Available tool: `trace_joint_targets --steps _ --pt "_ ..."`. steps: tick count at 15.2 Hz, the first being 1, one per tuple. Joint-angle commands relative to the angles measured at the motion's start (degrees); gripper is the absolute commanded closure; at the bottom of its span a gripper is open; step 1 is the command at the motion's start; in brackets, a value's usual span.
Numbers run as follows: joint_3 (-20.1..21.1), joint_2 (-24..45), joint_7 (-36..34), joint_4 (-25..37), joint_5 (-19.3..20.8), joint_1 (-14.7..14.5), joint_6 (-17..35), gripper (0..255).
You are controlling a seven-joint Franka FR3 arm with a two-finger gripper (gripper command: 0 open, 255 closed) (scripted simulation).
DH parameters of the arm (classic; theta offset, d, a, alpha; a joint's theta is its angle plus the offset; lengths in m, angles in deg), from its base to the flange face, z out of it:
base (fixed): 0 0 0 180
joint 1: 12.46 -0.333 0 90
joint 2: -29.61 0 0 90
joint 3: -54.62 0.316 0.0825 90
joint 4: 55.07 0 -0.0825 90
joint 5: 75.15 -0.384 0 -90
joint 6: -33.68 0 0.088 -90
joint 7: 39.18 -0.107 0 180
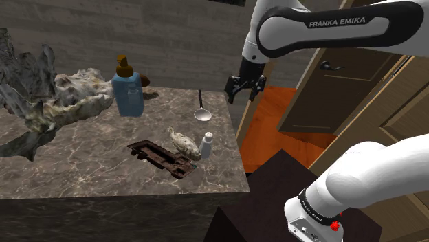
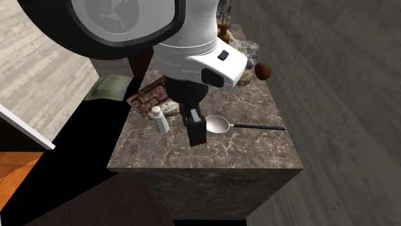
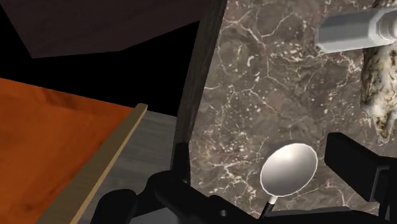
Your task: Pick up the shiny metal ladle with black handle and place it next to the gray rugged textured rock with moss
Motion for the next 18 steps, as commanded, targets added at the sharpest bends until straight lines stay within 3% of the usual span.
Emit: trace_joint_targets --steps 1,10,18 --pt "0.84 3.72 -2.17 0.54 0.13 0.62 4.24 0" --pt "3.43 22.11 -13.04 8.85 4.18 3.04 18.29 0" --pt "2.31 38.75 -23.22 21.21 10.48 2.93 25.65 0"
